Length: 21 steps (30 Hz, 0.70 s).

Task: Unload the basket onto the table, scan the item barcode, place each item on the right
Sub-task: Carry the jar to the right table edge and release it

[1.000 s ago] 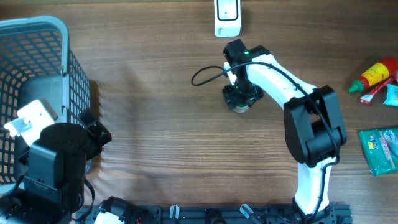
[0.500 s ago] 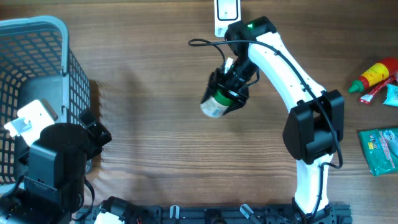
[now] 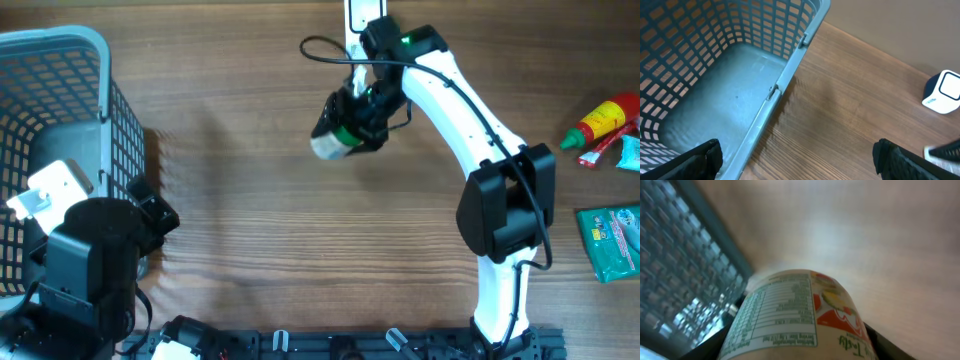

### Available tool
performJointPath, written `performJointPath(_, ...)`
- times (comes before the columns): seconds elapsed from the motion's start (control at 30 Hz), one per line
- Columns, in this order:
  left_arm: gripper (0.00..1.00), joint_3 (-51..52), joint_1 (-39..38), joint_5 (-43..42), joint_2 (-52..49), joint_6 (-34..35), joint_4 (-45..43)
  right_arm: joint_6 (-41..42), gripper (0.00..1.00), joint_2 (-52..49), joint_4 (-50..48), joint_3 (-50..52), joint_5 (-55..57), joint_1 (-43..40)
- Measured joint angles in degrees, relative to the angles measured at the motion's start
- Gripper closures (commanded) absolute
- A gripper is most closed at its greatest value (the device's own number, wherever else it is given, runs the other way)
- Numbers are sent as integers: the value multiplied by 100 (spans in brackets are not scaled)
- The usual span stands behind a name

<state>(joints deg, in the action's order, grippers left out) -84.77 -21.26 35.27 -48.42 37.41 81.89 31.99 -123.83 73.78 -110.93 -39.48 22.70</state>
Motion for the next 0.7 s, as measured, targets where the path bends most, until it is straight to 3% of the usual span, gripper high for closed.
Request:
performJointPath(0.23,0,0,0,0,0,0,-2,518,75,0,-2243,0,2468,-24)
performJointPath(0.3,0,0,0,0,0,0,0,367,54,0,-3086,0,2977,-24)
performJointPath(0.33,0,0,0,0,0,0,-4,282,52,0,-3412,-2,3246,-24)
performJointPath(0.4,0,0,0,0,0,0,-2,131,54,-2,-4122,0,3960,-24)
performJointPath(0.43,0,0,0,0,0,0,-2,101,64,0,-4406,4,4262,-24)
performJointPath(0.47,0,0,0,0,0,0,0,68,68,0,-4747,15,4594,-24)
performJointPath(0.7,0,0,0,2,0,0,-7,-667,60,-507,-7584,258,5775,-52)
